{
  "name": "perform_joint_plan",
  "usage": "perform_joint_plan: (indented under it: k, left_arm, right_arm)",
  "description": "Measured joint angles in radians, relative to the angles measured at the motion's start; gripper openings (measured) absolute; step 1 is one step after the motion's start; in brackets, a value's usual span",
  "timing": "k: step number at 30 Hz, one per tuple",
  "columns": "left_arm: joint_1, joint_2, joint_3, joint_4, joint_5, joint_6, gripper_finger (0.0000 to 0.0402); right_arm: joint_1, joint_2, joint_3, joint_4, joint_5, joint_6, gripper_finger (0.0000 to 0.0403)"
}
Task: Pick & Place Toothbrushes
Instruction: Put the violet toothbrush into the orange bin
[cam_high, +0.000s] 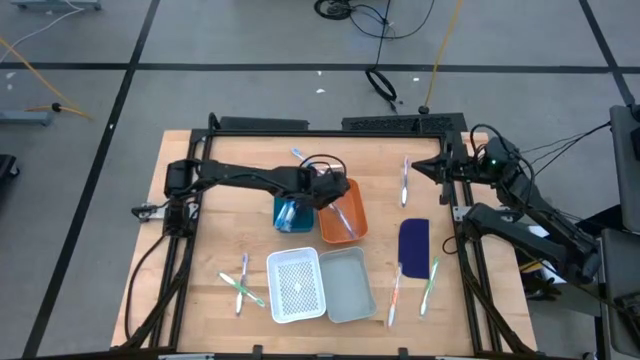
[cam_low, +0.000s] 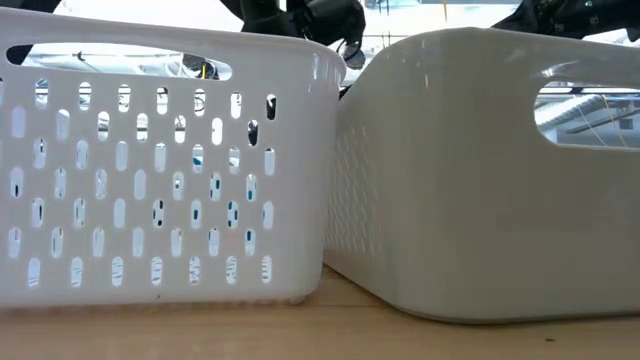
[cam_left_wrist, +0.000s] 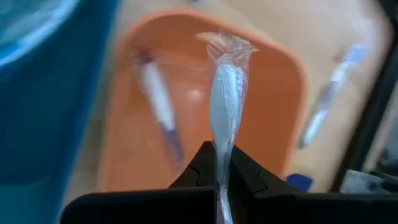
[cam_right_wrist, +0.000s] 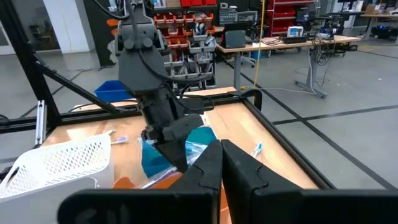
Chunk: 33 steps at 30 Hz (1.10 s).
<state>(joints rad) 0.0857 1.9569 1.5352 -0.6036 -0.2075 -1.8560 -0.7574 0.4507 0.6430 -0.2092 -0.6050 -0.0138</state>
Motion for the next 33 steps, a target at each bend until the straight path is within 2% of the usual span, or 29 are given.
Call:
perform_joint_plan:
  k: [4,11,33]
  left_arm:
    - [-0.002,0.0,0.0,-0.023,0.01,-0.065,0.0001]
    - [0.025,0.0,0.0,-0.036,0.046,-0.077,0.0001]
    - [0.018,0.079,0.0,0.01,0.051,-0.144,0.0011]
  right_arm:
    - [0.0,-0.003,0.0,-0.001,-0.008,-0.002,0.0]
    - [0.0,-0.003,0.0,-0.003,-0.079,0.0,0.0]
    - [0.0,-0.039,0.0,-0.005,-0.082,-0.006,0.0]
